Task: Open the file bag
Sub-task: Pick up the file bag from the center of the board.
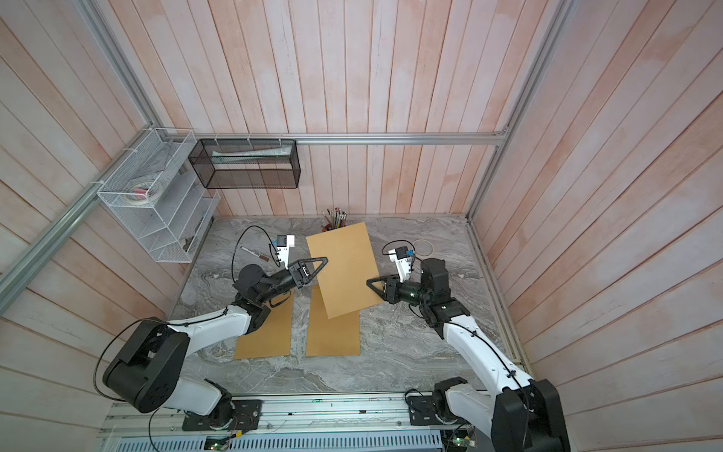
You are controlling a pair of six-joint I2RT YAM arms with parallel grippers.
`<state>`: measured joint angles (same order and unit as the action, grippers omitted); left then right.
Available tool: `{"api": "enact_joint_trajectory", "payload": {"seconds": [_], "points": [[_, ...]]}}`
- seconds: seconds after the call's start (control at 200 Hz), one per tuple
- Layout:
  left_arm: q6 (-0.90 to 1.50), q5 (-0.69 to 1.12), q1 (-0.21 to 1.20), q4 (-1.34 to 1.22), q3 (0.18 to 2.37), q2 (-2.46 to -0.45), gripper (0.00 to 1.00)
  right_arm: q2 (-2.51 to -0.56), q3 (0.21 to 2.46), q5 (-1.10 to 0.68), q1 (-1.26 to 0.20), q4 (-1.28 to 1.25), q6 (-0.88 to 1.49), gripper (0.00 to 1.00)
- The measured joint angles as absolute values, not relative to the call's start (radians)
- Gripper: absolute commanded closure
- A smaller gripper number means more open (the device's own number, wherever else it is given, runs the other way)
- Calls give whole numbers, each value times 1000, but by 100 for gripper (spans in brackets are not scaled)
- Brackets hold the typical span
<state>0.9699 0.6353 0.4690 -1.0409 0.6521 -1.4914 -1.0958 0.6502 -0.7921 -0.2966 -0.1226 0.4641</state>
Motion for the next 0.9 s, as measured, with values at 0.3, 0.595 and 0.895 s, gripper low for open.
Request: {"api": "enact_joint_trajectory", "payload": {"seconds": [0.3,0.595,0.895], "points": [[934,589,454,-970,642,-1493,59,-1090,658,-832,-315,-132,462,100],[820,471,454,-718,645,-1397,23,-1084,685,-805,-328,-94,446,100],[695,274,458,-374,735,-1293,17,-1100,779,-620,-472,-21,421,100]]}}
